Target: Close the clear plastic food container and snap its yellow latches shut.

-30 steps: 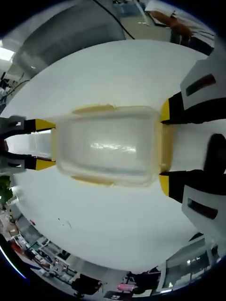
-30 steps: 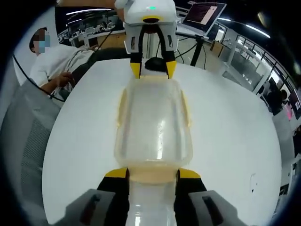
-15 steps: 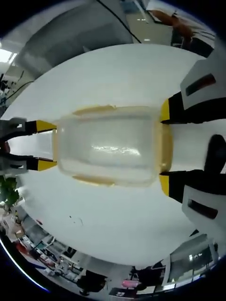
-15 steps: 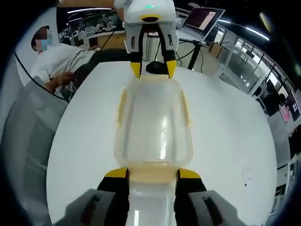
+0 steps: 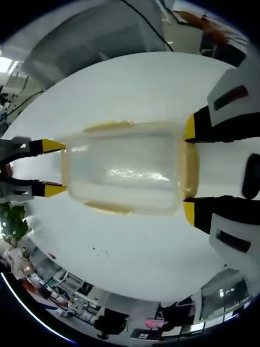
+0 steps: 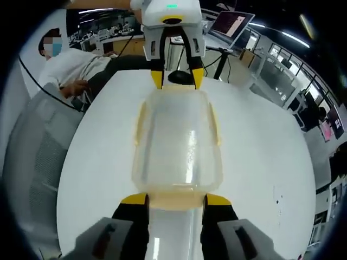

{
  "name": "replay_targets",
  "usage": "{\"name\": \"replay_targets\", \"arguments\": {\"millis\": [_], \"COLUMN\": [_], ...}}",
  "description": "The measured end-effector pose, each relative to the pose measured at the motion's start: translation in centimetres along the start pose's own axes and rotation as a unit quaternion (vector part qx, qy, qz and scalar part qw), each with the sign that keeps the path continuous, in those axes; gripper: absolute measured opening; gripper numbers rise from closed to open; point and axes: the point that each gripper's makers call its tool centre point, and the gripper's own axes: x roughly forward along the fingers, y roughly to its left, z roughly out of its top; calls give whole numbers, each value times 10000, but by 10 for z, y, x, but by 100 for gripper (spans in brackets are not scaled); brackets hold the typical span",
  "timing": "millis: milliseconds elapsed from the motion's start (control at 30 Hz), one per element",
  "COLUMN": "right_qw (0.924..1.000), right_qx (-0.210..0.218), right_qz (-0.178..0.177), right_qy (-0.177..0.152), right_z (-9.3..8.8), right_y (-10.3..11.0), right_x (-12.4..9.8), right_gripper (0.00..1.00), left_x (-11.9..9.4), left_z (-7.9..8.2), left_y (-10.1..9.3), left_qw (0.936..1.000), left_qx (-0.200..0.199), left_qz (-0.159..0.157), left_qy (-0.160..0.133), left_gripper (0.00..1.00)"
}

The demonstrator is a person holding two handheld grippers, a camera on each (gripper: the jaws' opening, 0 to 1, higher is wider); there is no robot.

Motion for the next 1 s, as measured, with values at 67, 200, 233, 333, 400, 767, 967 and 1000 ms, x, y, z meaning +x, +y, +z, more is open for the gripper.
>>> {"name": "replay_targets", "arguments": {"millis": [67, 200, 233, 333, 400, 767, 967, 1000], "right_qw": [10000, 10000, 10000, 10000, 10000, 9999, 9999, 9999], "right_qx": [-2, -2, 7, -5, -5, 38, 63, 62], "right_qz": [-5, -14, -15, -36, -48, -48, -43, -52], "right_qy": [1, 7, 3, 12, 11, 83, 101, 100], "right_z": [-4, -12, -13, -20, -24, -51, -61, -63], "right_y": [0, 2, 1, 1, 1, 4, 5, 5], "right_x": [-3, -10, -11, -17, -21, -36, -41, -42], "right_gripper": [35, 35, 35, 35, 35, 35, 35, 35], "left_x": [2, 1, 2, 2, 3, 13, 17, 17], "left_z": [5, 15, 17, 26, 30, 62, 71, 73], "left_y": [-1, -1, -1, 0, 0, -3, -2, -1], "left_qw": [10000, 10000, 10000, 10000, 10000, 9999, 9999, 9999], "left_qx": [5, 19, 24, 38, 37, 58, 87, 80], "left_qz": [4, 13, 14, 32, 40, 33, -1, -9], "left_qy": [3, -17, -14, -24, -27, -126, -138, -143], "left_gripper": [36, 36, 36, 36, 36, 36, 36, 36]}}
